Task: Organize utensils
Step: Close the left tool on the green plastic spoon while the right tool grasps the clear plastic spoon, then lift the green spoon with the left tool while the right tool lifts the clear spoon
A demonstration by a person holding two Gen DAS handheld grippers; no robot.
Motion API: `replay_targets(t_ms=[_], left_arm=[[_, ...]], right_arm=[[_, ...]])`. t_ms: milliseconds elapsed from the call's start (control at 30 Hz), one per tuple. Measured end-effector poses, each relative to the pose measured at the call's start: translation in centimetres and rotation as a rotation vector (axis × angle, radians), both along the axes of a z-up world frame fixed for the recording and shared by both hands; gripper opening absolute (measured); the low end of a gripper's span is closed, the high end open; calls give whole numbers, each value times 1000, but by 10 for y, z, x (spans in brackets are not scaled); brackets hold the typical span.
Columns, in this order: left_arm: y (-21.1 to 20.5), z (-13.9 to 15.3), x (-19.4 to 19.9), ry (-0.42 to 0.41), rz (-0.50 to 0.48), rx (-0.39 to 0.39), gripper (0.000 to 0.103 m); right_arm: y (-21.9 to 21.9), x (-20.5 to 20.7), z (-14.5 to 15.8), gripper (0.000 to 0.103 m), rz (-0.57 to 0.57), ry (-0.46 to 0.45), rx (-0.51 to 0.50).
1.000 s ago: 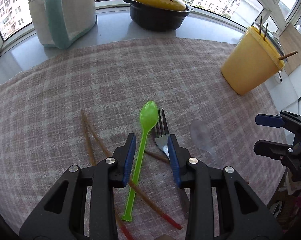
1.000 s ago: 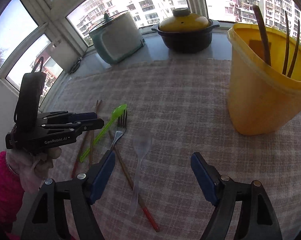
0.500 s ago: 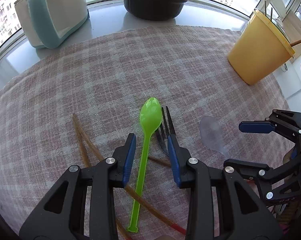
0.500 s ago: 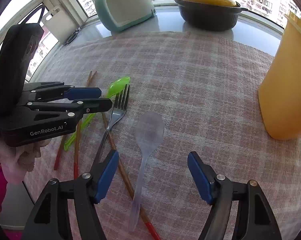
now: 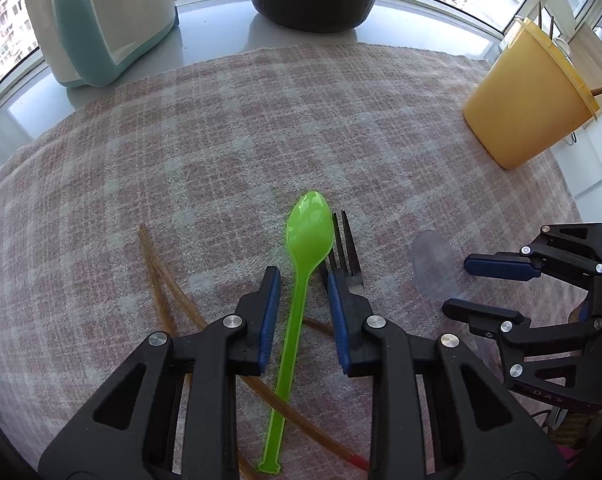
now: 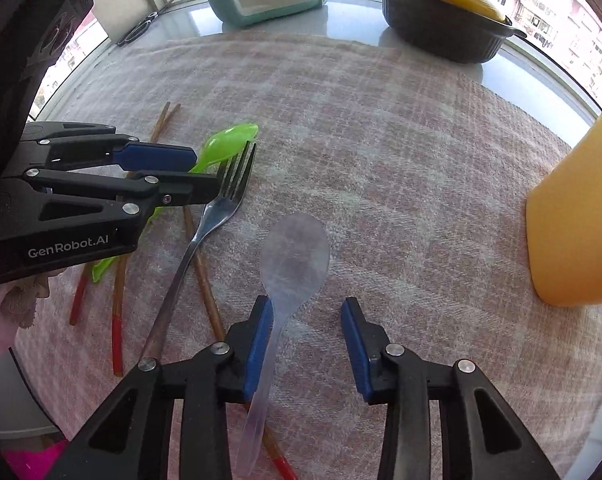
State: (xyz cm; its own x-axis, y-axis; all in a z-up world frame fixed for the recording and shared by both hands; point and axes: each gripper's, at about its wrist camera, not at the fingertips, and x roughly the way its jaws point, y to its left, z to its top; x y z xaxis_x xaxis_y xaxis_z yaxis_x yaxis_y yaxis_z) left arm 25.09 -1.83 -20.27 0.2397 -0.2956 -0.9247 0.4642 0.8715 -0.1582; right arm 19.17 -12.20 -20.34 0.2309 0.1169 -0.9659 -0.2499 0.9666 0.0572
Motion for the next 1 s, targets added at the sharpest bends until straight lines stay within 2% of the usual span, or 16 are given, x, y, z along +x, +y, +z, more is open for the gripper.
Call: replay_targets(t_ms=[100,167,233,467,700,1000], left_arm=[[1,-2,3,1,5,-2,11],[3,-1,3,5,11,-8,9],[4,-1,4,2,18,-11,8],[14,7,4,-10,54,-38,5],[20,18,5,-27,86,-73,5],[19,23,2,-42,84,-82,5]], right_arm=[[-3,-1,1,27,2,-3,-3],[-6,-1,1,15,-4,-5,0],[-10,-2,1,9,-15,-6,4],[-19,-5,2,4,-52,-16,61],[-25,-7,8,0,-77,-39,76],[-26,-6,9,0,-60,-50,89]])
